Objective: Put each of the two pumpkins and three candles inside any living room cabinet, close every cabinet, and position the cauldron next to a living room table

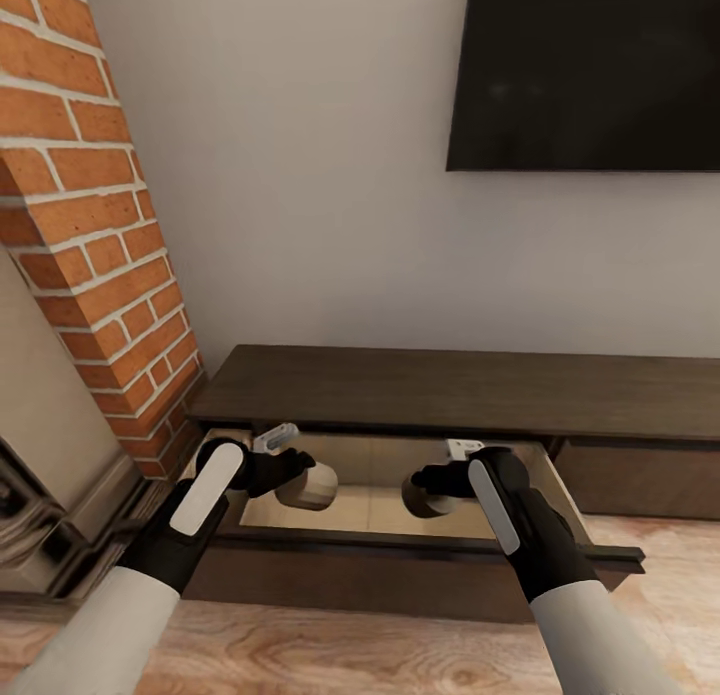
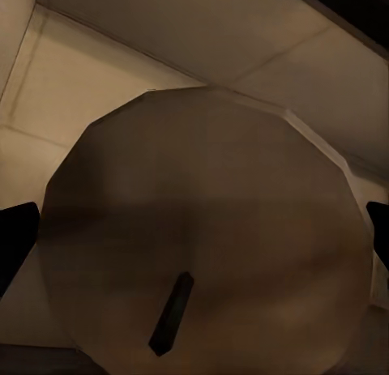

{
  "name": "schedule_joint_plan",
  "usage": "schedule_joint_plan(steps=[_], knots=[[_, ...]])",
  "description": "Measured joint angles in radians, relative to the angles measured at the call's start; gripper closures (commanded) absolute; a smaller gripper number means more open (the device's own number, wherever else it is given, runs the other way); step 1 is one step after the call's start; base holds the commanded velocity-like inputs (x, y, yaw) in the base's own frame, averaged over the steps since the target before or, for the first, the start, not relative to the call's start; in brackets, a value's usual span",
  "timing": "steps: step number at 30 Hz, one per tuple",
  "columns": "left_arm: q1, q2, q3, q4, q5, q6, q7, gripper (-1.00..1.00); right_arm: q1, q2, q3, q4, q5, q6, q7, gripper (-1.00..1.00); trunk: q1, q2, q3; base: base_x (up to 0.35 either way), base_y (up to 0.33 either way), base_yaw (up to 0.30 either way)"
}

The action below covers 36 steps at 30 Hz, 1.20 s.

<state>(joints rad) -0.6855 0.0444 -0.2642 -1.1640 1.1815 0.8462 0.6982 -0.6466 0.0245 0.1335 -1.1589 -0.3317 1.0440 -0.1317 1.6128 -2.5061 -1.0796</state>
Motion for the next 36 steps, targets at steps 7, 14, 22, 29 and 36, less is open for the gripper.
schedule_joint_plan(steps=[7, 14, 22, 29, 36], knots=[[-0.002, -0.003, -0.001, 0.007, -0.006, 0.002, -0.002, 1.0, 0.0, 0.0, 0.001, 0.001, -0.003, 0.0, -0.001, 1.0, 0.0, 0.0, 0.0, 0.139, 0.245, 0.0], [-0.002, -0.005, -0.002, 0.011, -0.006, 0.002, -0.002, 1.0, 0.001, 0.003, 0.004, 0.001, -0.007, 0.0, -0.003, 1.0, 0.0, 0.0, 0.0, 0.113, 0.224, -0.073], [-0.007, -0.038, -0.021, 0.05, 0.008, -0.005, -0.002, 1.0, 0.001, 0.013, 0.002, 0.002, -0.003, 0.0, -0.003, 1.0, 0.0, 0.0, 0.0, 0.016, 0.03, -0.086], [-0.038, -0.059, -0.084, 0.136, -0.007, -0.013, -0.004, 1.0, 0.001, 0.021, 0.009, 0.003, -0.007, 0.0, -0.003, 1.0, 0.0, 0.0, 0.0, 0.002, 0.002, -0.007], [-0.042, -0.062, -0.096, 0.165, -0.009, -0.019, -0.004, 1.0, 0.002, 0.043, 0.011, 0.033, 0.001, 0.0, -0.003, 1.0, 0.0, 0.0, 0.0, 0.143, 0.097, -0.001]])
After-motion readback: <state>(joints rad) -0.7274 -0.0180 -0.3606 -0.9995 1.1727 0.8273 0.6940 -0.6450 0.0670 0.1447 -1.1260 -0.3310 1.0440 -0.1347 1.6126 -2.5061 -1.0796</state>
